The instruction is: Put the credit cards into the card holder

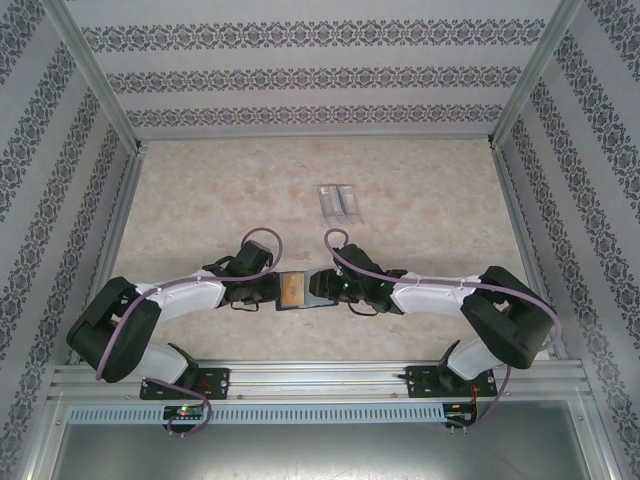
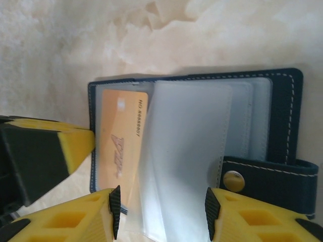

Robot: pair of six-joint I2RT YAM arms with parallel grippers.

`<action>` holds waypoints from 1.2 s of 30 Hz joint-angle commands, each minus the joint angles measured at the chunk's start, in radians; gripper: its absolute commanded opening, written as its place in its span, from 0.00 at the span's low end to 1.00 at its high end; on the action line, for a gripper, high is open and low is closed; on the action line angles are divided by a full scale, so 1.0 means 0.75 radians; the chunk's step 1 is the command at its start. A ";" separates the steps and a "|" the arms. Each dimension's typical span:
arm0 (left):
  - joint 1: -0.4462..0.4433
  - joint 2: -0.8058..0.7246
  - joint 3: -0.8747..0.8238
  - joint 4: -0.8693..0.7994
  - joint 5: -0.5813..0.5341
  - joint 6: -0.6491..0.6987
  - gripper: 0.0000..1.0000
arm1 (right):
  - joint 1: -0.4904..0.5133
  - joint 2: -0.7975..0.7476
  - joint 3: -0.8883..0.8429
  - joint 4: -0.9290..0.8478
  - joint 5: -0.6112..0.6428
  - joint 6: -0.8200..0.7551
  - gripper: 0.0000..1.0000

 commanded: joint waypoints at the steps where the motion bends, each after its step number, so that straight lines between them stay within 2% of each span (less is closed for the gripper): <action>1: 0.019 0.044 -0.048 -0.026 -0.027 -0.016 0.13 | -0.009 0.005 -0.027 0.006 0.008 0.029 0.51; 11: 0.020 0.044 -0.053 -0.022 -0.027 -0.015 0.13 | -0.006 -0.068 -0.079 -0.019 0.031 0.028 0.53; 17: 0.019 0.051 -0.045 -0.021 -0.022 -0.013 0.12 | 0.013 -0.015 -0.058 0.036 -0.013 0.031 0.48; 23: 0.019 0.048 -0.053 -0.017 -0.019 -0.018 0.11 | 0.030 0.011 -0.016 0.047 -0.020 0.005 0.34; 27: 0.019 0.043 -0.060 -0.010 -0.022 -0.019 0.12 | 0.030 0.015 -0.010 0.060 -0.025 -0.017 0.32; 34: 0.019 0.027 -0.059 -0.012 -0.018 -0.017 0.13 | 0.033 0.003 0.001 0.083 -0.039 -0.041 0.03; 36: 0.018 -0.012 -0.065 -0.026 -0.036 -0.026 0.16 | 0.032 0.001 0.015 0.078 -0.060 -0.057 0.00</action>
